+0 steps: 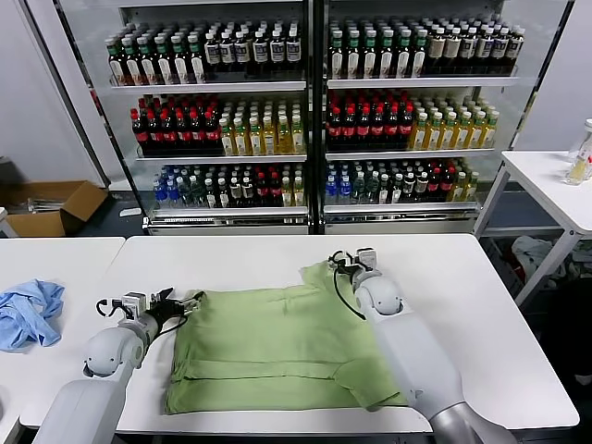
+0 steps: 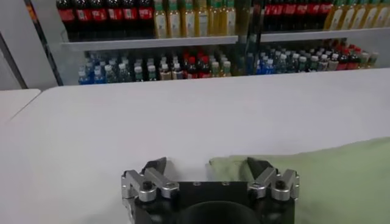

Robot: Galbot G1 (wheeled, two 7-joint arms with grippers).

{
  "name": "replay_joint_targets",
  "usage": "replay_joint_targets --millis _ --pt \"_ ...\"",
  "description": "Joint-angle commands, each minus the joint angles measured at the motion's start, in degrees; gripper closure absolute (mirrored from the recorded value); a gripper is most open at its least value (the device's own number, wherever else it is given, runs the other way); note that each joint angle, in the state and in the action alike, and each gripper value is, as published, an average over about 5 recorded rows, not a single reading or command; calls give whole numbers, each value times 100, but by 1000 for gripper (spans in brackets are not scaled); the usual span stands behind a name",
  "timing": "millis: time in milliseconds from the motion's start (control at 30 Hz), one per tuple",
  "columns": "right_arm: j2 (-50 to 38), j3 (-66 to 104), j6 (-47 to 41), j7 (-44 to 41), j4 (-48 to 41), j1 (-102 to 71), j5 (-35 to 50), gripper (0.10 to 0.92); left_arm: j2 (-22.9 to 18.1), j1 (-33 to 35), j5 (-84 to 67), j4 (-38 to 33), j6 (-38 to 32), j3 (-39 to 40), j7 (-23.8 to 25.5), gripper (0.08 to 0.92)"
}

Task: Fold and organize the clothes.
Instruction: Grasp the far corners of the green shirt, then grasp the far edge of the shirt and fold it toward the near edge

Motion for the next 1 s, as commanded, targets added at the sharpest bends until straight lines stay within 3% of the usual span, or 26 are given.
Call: replay_joint_targets --millis 33,633,800,1000 --pt "198 -33 64 -25 -484 155 -100 275 4 -121 -6 237 0 49 110 293" --pt "45 41 185 -138 -184 44 -7 795 16 18 -147 118 -221 44 206 813" --pt "-396 -12 61 -74 873 -290 411 912 176 167 -573 -173 -414 -31 119 909" --pt "-1186 190 -199 17 2766 -1255 1087 919 464 855 -1069 -1094 -516 -274 24 917"
